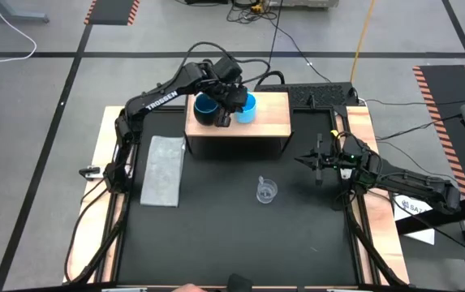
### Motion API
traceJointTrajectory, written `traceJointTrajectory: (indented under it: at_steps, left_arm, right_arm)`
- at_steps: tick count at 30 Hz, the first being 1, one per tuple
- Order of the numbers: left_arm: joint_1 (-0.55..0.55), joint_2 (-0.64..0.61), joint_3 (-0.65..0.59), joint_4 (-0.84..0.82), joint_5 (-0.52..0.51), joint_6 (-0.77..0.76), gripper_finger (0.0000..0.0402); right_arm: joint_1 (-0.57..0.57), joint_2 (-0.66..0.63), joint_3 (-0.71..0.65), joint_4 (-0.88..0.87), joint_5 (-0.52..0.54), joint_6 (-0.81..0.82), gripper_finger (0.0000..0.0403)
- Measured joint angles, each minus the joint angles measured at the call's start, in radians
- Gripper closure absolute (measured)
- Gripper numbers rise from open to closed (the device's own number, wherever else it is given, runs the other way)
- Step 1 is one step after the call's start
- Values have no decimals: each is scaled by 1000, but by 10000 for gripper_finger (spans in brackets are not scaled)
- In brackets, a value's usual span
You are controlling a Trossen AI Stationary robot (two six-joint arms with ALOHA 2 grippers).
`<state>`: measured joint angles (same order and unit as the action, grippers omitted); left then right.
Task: Stack small to large cups/mugs on shelf
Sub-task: Put the blue cup on the shelf
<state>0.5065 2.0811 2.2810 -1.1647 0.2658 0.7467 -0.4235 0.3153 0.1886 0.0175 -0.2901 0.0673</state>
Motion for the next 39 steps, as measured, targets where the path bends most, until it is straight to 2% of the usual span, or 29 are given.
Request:
traceJointTrajectory:
  at_steps: [4,16,39]
  left_arm:
    - [12,-7,0,-15,28,-8,400]
    - [-3,-7,0,-63,25,-17,401]
    - [-16,-7,0,-42,20,-1,396]
  right_arm:
    - [0,0,0,10,0,0,403]
    - [0,0,0,10,0,0,403]
    - [0,0,0,9,0,0,403]
